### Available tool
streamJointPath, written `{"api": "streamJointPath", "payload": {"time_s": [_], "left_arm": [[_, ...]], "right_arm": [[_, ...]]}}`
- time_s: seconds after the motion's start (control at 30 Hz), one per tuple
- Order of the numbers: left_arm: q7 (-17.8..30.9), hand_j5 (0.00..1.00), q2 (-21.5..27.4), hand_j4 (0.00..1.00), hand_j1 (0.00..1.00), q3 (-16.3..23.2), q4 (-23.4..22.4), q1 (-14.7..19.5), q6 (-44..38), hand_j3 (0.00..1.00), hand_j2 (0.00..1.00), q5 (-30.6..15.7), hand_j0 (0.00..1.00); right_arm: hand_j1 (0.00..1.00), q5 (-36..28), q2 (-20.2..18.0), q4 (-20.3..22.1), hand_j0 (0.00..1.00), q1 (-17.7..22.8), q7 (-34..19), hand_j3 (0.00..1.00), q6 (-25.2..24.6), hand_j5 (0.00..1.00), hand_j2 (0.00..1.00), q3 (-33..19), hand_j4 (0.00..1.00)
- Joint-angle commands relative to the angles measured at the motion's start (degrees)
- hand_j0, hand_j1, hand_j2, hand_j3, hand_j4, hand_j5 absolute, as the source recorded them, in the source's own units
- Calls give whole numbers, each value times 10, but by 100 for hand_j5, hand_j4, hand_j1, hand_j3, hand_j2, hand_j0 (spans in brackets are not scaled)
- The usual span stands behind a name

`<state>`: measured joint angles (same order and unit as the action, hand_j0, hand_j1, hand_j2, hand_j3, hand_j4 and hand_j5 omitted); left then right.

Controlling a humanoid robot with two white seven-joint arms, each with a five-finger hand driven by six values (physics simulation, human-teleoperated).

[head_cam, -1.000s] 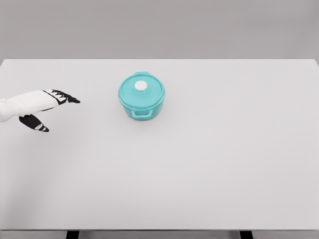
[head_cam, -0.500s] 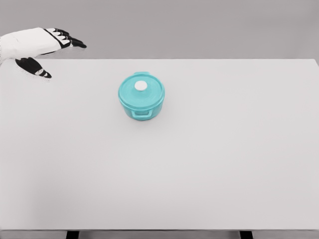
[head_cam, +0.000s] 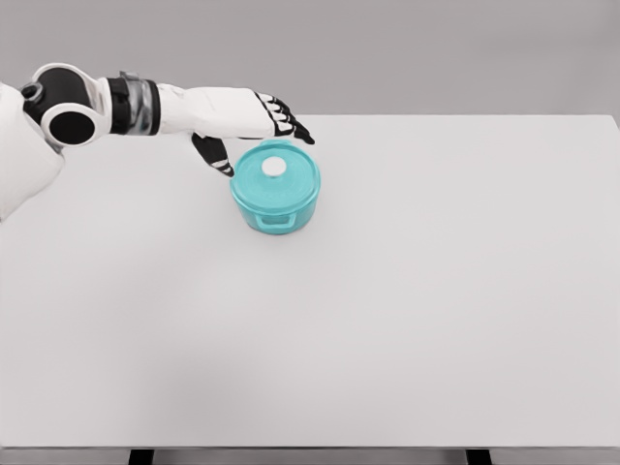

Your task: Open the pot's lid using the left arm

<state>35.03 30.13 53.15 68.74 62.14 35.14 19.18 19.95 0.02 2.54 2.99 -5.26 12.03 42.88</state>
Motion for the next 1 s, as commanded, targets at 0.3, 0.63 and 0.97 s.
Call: {"api": "streamJointPath", "payload": {"time_s": [0.3, 0.63, 0.97], "left_arm": [[0, 93, -38, 93, 93, 17, -53, 1, -1, 93, 93, 45, 93], [0, 84, -59, 84, 84, 17, -73, 2, -1, 84, 84, 56, 84], [0, 83, -59, 83, 83, 17, -73, 0, -1, 83, 83, 57, 83]], "right_arm": [[100, 0, 0, 0, 100, 0, 0, 100, 0, 100, 100, 0, 100], [100, 0, 0, 0, 100, 0, 0, 100, 0, 100, 100, 0, 100], [100, 0, 0, 0, 100, 0, 0, 100, 0, 100, 100, 0, 100]]}}
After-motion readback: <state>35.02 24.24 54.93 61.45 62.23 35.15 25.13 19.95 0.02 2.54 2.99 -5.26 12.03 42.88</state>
